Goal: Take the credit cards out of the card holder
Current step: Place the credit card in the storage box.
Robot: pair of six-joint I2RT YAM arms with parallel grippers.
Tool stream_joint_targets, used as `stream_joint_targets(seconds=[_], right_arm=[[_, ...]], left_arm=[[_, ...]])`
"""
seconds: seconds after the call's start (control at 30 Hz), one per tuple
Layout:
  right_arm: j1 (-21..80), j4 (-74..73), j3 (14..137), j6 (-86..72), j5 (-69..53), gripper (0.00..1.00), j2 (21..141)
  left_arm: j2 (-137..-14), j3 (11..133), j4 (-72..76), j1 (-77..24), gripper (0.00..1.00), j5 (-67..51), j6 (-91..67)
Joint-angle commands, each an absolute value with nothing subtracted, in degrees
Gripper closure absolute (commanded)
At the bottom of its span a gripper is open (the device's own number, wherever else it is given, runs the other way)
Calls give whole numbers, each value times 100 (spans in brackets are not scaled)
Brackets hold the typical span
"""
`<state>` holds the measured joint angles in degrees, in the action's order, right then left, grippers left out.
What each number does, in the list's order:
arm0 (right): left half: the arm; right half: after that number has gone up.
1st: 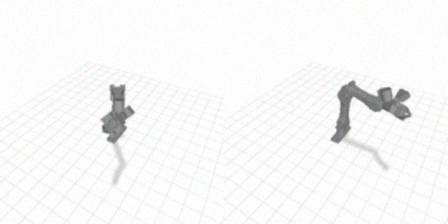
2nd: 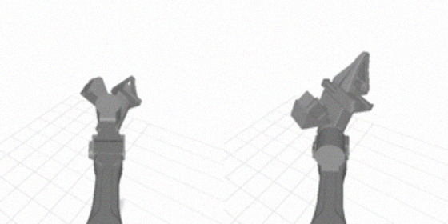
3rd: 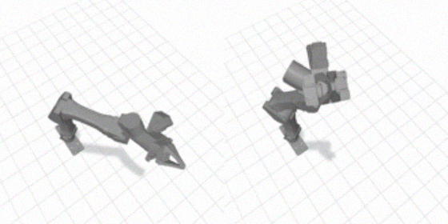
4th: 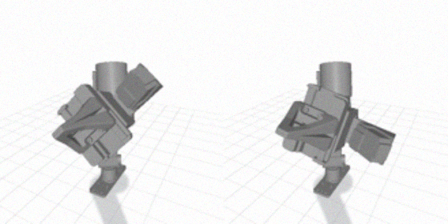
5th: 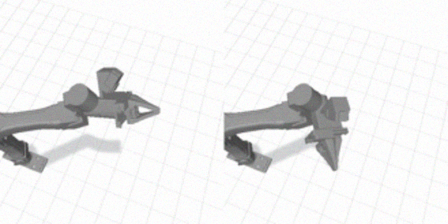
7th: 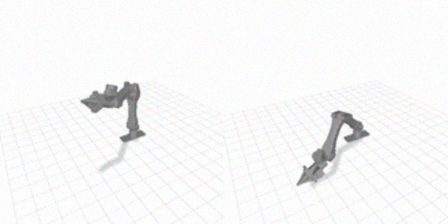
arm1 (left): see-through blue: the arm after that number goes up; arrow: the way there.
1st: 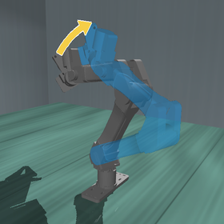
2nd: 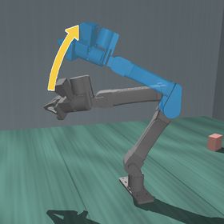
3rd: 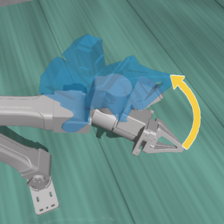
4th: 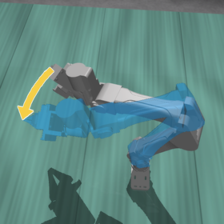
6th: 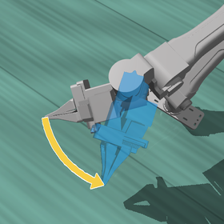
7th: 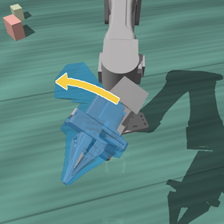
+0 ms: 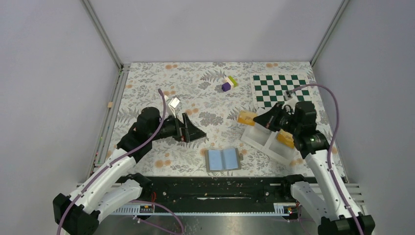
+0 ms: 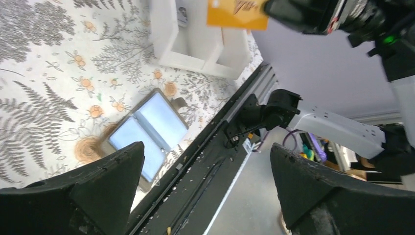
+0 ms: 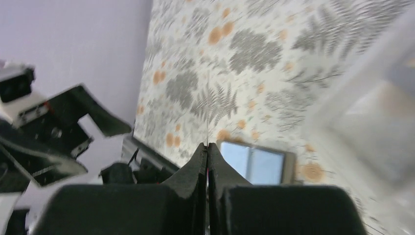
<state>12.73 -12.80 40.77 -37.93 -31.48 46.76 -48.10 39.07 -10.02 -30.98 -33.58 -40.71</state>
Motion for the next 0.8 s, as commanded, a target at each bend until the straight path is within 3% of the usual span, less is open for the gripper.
stream_joint_targets(seconds=[0.0,0.3,0.47,0.77], right_arm=[[256,-2847,4782,-3109,-2885,100,4528],[-1262,-4242,5570,-2310,-2155,100,4677],[-1546,-4939,5874,-1879,-1559,100,4879],[-1586,-4893,5621,-1775,-941,100,4825]], left_arm=[[-4707,4447,-2088,-3079,1,-2843,-3214],[-4370,4334,-2452,-3077,1,-2763,-2716],[-4394,4377,-2656,-3085,1,-2893,-2532],[-4360,4345,-2628,-3080,1,-3301,-2531]])
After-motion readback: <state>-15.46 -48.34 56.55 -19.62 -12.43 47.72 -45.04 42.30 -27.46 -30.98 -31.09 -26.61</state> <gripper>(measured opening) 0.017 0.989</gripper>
